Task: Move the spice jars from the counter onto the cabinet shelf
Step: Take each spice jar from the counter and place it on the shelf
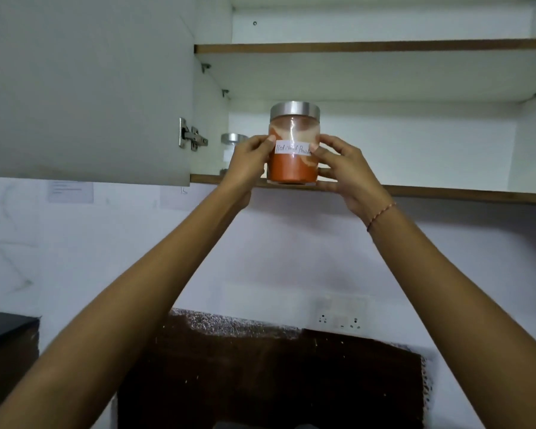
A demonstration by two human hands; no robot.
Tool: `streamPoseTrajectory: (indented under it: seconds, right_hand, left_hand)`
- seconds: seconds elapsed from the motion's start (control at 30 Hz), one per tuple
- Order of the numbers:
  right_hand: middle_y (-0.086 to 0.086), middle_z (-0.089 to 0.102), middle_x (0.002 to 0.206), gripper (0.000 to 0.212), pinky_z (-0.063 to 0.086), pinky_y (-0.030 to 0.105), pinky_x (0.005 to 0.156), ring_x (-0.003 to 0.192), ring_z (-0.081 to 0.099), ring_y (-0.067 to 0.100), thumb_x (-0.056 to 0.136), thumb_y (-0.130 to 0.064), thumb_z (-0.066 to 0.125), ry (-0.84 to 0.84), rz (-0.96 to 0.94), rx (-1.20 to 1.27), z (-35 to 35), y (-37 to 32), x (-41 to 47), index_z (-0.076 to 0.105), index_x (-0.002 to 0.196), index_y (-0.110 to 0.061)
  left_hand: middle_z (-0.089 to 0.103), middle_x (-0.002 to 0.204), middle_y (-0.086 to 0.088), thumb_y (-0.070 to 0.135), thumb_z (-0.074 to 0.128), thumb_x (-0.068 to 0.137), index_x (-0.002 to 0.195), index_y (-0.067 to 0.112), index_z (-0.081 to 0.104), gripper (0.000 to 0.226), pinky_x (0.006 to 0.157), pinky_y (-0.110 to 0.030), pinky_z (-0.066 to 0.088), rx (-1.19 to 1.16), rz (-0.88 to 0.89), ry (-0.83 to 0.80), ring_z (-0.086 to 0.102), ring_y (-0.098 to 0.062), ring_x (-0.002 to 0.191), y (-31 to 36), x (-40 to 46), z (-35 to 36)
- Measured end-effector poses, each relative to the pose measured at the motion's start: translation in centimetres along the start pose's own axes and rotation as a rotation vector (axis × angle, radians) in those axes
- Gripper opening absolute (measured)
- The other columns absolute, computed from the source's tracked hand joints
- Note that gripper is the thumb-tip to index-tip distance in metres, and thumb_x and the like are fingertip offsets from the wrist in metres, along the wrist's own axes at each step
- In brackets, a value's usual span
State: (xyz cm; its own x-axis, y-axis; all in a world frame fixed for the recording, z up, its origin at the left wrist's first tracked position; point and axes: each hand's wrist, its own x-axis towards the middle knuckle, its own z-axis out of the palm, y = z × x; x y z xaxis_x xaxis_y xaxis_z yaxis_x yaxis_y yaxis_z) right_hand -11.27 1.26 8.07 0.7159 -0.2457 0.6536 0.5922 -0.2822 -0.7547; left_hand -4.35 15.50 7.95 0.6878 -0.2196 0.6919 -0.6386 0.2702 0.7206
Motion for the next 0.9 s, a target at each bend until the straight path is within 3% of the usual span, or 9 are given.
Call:
streamPoseTrajectory:
  seconds: [0.13,0.27,0.4,0.5,0.63,0.8,0.9]
  right_hand:
    - [0.004,0.058,0.118,0.035,0.049,0.023,0.065,0.101,0.058,0.017,0.093,-0.023,0.053,0.023,-0.028,-0.043,1.7,0.0,4.7,0.050,0.128,-0.020]
    - [0.004,0.058,0.113,0.031,0.050,0.027,0.067,0.094,0.059,0.016,0.094,-0.023,0.050,-0.025,0.060,-0.083,2.3,2.0,8.8,0.051,0.125,-0.020]
    - [0.006,0.056,0.111,0.033,0.050,0.032,0.070,0.090,0.058,0.016,0.095,-0.017,0.046,-0.052,0.123,-0.136,2.5,4.5,12.7,0.048,0.128,-0.018]
    - [0.006,0.056,0.107,0.037,0.050,0.034,0.071,0.087,0.057,0.016,0.096,-0.014,0.042,-0.086,0.169,-0.180,2.6,5.6,14.9,0.041,0.133,-0.015]
    - [0.004,0.053,0.108,0.043,0.049,0.038,0.077,0.087,0.056,0.014,0.096,-0.011,0.043,-0.099,0.204,-0.186,3.0,6.8,17.1,0.032,0.136,-0.017]
    - [0.013,0.043,0.134,0.054,0.047,0.047,0.090,0.117,0.049,0.027,0.093,-0.004,0.046,-0.092,0.270,-0.204,4.7,8.6,18.8,0.023,0.141,-0.018]
    - [0.016,0.039,0.140,0.054,0.043,0.052,0.099,0.123,0.045,0.030,0.093,-0.002,0.044,-0.089,0.291,-0.225,5.2,9.3,19.7,0.023,0.141,-0.017]
  left_hand:
    - [0.061,0.109,-0.007,0.021,0.045,0.097,0.116,0.006,0.056,0.027,0.068,-0.022,0.047,-0.014,-0.078,0.084,0.057,-0.019,0.097,0.2,4.4,-0.7]
    - [0.061,0.118,-0.014,0.022,0.047,0.096,0.118,0.004,0.055,0.030,0.078,-0.031,0.051,0.058,-0.167,0.130,0.060,-0.028,0.107,-1.8,8.0,-1.0]
    - [0.059,0.122,-0.016,0.011,0.044,0.096,0.127,0.004,0.050,0.032,0.087,-0.035,0.051,0.106,-0.201,0.110,0.058,-0.030,0.111,-4.5,11.2,-1.3]
    - [0.060,0.117,-0.016,0.001,0.030,0.097,0.130,0.005,0.048,0.038,0.090,-0.034,0.049,0.142,-0.210,0.081,0.059,-0.027,0.107,-5.5,13.3,-2.2]
    - [0.060,0.121,-0.017,0.009,0.027,0.099,0.125,0.001,0.050,0.036,0.092,-0.033,0.048,0.124,-0.256,0.035,0.059,-0.026,0.108,-6.5,15.1,-3.5]
    - [0.058,0.123,-0.016,0.000,0.024,0.097,0.124,-0.002,0.051,0.038,0.094,-0.031,0.047,0.160,-0.286,-0.019,0.056,-0.022,0.106,-8.7,16.4,-3.7]
    - [0.058,0.100,-0.016,-0.005,0.029,0.094,0.120,-0.004,0.052,0.035,0.101,-0.034,0.046,0.206,-0.311,-0.064,0.056,-0.022,0.095,-9.5,17.1,-3.7]
